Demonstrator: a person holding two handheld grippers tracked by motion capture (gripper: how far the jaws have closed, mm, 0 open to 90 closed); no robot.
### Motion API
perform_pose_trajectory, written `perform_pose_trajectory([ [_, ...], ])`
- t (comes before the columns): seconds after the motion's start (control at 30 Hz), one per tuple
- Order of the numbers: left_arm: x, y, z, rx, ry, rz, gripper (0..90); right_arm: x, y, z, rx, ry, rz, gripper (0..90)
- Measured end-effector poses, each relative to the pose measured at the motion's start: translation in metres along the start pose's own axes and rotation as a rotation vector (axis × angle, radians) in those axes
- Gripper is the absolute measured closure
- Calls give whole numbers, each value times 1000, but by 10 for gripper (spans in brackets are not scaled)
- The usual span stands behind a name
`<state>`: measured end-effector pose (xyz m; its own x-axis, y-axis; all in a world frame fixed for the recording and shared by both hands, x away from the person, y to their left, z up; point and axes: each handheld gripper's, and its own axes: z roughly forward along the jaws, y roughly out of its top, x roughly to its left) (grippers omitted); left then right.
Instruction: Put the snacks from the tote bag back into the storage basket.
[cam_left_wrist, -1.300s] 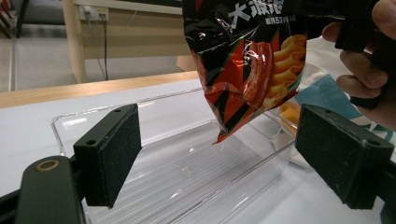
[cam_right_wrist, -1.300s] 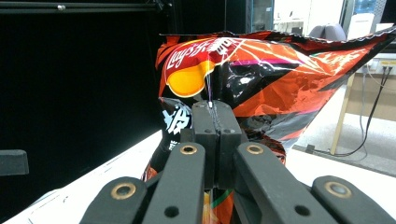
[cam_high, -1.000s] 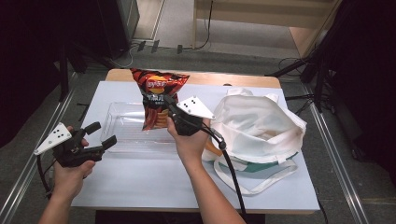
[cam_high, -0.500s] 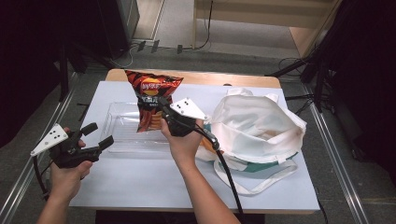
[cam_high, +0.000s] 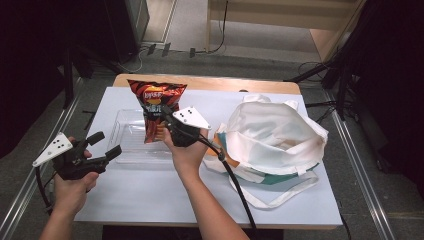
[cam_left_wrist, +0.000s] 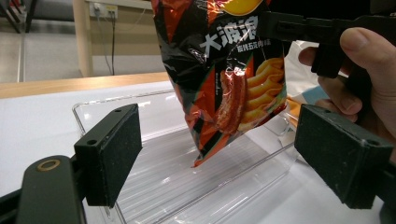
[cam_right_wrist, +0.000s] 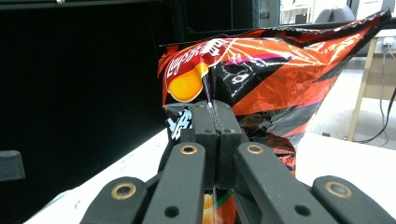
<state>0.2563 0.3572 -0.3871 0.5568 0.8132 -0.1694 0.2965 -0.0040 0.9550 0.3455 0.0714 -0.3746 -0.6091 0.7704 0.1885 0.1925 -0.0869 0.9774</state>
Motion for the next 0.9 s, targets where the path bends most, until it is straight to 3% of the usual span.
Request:
perform_pose_trajectory([
  [0.2,0,0,0,-1,1,0,153,9,0,4,4,13,-7,900],
  [0.9,1,0,1,-2,-2,-6,154,6,-24,17,68,-19,28,900],
])
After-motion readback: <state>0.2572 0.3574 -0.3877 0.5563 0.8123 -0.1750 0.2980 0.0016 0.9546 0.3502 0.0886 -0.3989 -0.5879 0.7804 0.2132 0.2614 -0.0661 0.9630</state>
